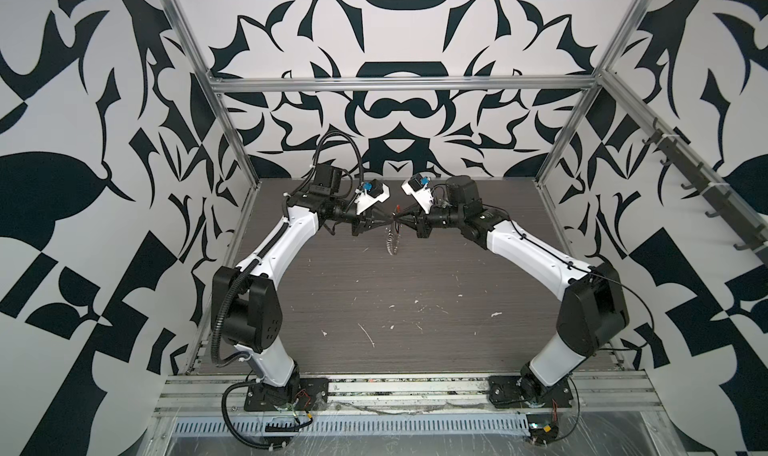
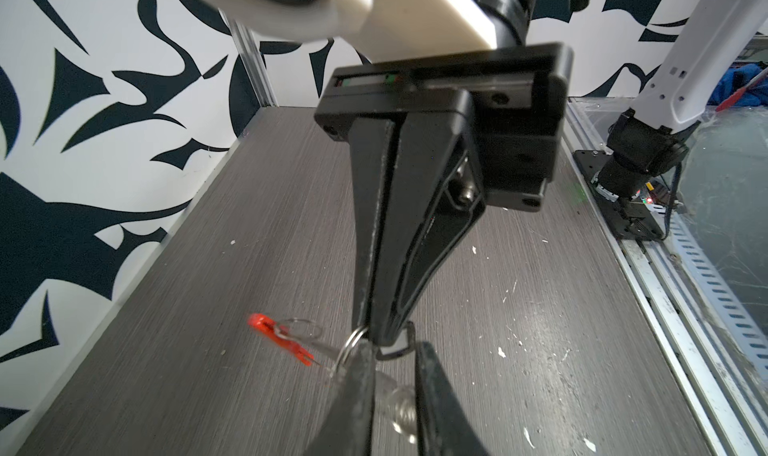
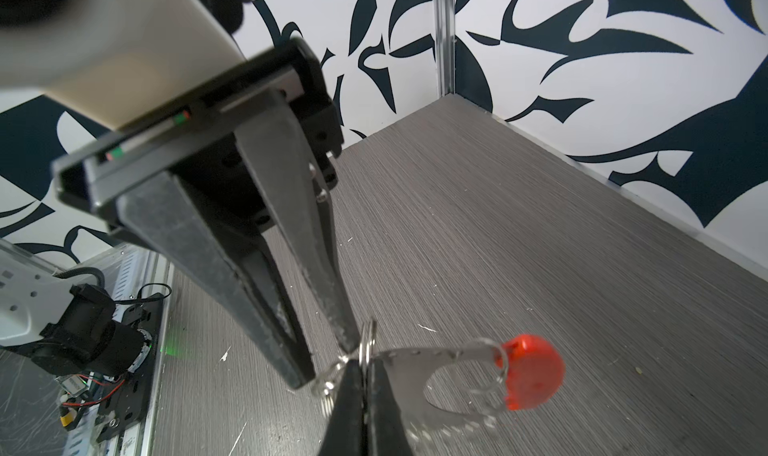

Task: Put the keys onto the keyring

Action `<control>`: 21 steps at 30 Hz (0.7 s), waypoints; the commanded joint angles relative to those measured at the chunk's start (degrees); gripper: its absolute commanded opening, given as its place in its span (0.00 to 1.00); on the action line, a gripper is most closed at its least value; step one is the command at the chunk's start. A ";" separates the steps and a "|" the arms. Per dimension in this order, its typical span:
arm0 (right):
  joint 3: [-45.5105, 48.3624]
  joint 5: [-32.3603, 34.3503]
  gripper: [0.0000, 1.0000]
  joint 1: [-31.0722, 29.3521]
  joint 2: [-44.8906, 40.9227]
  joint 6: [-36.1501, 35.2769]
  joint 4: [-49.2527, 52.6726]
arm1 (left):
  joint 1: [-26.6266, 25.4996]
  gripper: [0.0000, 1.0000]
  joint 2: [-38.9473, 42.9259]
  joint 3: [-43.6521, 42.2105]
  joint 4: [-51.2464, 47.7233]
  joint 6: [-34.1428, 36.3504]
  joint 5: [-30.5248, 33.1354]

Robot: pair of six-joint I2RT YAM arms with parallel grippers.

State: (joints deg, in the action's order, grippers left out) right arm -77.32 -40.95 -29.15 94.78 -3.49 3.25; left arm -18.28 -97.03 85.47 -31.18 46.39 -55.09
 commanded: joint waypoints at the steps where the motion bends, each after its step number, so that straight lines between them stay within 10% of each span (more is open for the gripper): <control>1: -2.82 -2.03 0.00 -0.54 -2.88 -0.67 -2.28 | 0.22 0.21 -0.64 1.72 -4.08 2.38 -1.27; 21: -2.74 -1.66 0.00 -1.42 -2.82 -1.00 -0.88 | 2.76 0.34 1.19 0.41 1.61 -0.56 -3.03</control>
State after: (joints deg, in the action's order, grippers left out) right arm -77.41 -41.10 -29.87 94.78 -3.73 4.16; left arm -15.53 -95.42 85.47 -29.65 45.78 -55.44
